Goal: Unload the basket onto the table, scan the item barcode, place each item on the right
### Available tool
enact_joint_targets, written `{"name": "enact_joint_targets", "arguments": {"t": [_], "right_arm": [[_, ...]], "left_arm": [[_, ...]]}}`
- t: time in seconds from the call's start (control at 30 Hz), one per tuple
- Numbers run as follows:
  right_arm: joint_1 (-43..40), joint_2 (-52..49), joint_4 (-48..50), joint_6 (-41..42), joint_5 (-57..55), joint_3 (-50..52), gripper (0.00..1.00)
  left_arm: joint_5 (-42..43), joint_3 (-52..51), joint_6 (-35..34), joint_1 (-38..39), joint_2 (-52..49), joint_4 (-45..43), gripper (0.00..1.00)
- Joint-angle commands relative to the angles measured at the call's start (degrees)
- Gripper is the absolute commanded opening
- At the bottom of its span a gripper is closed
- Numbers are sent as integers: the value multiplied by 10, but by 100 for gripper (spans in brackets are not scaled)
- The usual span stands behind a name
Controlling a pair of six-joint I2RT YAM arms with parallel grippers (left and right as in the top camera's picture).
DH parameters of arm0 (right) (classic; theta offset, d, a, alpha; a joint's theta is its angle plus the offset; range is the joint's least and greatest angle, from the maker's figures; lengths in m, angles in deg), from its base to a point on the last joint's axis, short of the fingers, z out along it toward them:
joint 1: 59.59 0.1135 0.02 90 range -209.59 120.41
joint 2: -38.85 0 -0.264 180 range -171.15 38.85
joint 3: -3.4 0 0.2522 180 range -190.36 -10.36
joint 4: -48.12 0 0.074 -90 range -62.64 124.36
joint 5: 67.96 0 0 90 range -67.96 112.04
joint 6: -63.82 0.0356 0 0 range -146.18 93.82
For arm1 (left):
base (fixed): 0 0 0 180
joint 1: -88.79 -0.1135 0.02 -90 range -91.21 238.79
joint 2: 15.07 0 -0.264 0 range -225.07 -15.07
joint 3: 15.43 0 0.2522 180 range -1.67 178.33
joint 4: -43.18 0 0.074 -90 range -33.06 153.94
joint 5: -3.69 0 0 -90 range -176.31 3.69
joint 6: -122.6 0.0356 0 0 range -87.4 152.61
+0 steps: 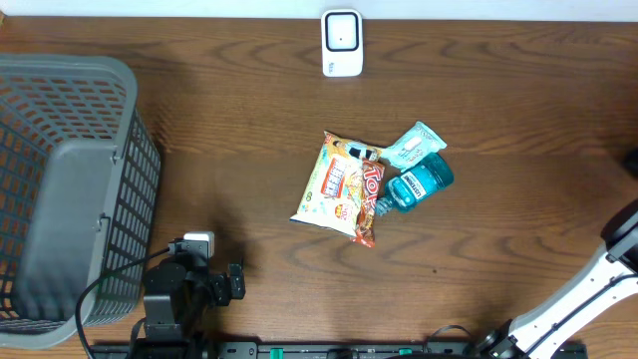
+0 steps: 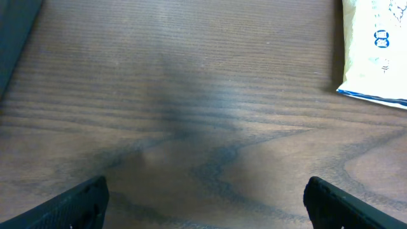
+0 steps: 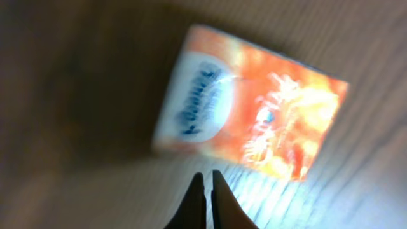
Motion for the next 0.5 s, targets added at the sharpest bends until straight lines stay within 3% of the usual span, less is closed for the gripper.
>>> {"name": "enact_joint_targets", "arguments": {"t": [0.0, 0.17, 0.47], "right_arm": [[5, 2, -34, 4, 245, -79, 1], [26, 5, -99, 13, 509, -161, 1], [135, 113, -157, 16, 530, -176, 1]], "left_arm": [[1, -3, 6, 0, 1, 7, 98], [1, -3, 6, 0, 1, 7, 98], [1, -3, 6, 0, 1, 7, 98]]}}
